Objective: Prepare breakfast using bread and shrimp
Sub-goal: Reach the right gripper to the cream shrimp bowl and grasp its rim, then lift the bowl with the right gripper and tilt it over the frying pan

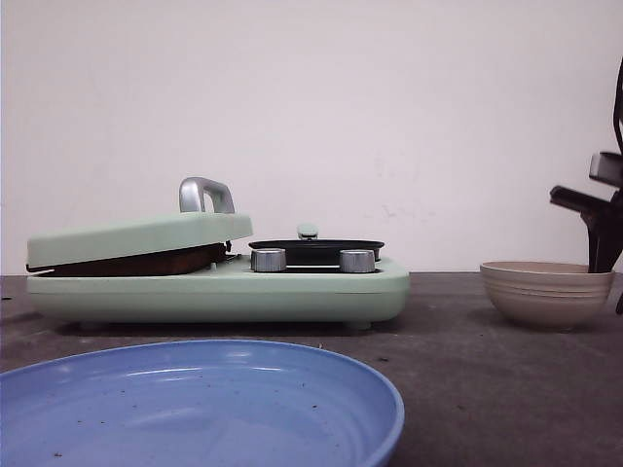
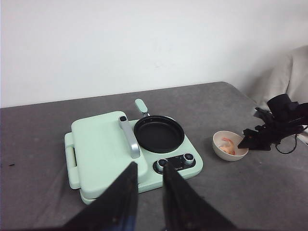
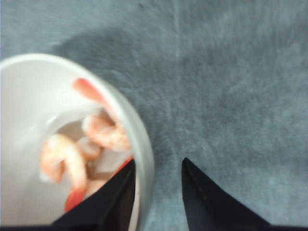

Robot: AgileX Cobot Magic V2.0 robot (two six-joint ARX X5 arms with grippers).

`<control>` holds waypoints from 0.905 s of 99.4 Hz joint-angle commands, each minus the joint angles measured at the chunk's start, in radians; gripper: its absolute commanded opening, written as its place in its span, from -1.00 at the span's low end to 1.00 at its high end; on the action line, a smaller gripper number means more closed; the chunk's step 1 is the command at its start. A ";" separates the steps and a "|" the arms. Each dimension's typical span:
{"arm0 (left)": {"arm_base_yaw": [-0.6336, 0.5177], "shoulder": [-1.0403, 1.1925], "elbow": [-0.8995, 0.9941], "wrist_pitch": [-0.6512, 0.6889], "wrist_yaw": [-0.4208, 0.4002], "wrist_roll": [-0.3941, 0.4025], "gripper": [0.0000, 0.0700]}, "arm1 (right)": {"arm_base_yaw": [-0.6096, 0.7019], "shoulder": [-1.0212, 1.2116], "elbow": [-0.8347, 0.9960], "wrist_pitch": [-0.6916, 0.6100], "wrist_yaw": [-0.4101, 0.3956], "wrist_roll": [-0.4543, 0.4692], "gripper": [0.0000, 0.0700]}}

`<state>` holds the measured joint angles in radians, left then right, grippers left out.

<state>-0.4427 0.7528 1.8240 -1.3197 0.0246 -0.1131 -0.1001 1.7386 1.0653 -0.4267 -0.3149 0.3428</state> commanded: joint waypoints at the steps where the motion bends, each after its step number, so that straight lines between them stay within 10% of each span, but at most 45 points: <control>1: -0.005 0.005 0.018 0.011 -0.004 0.020 -1.00 | -0.001 0.030 0.016 0.016 -0.003 0.021 -0.51; 22: -0.005 0.005 0.018 0.011 -0.037 0.023 -1.00 | 0.000 0.046 0.016 0.044 -0.021 0.024 -1.00; 90: -0.005 0.005 0.018 0.018 -0.041 0.018 -1.00 | 0.272 -0.080 0.104 0.465 -0.072 0.048 -1.00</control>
<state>-0.4427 0.7528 1.8240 -1.3125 -0.0093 -0.0959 0.1303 1.6428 1.1366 0.0334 -0.4252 0.3836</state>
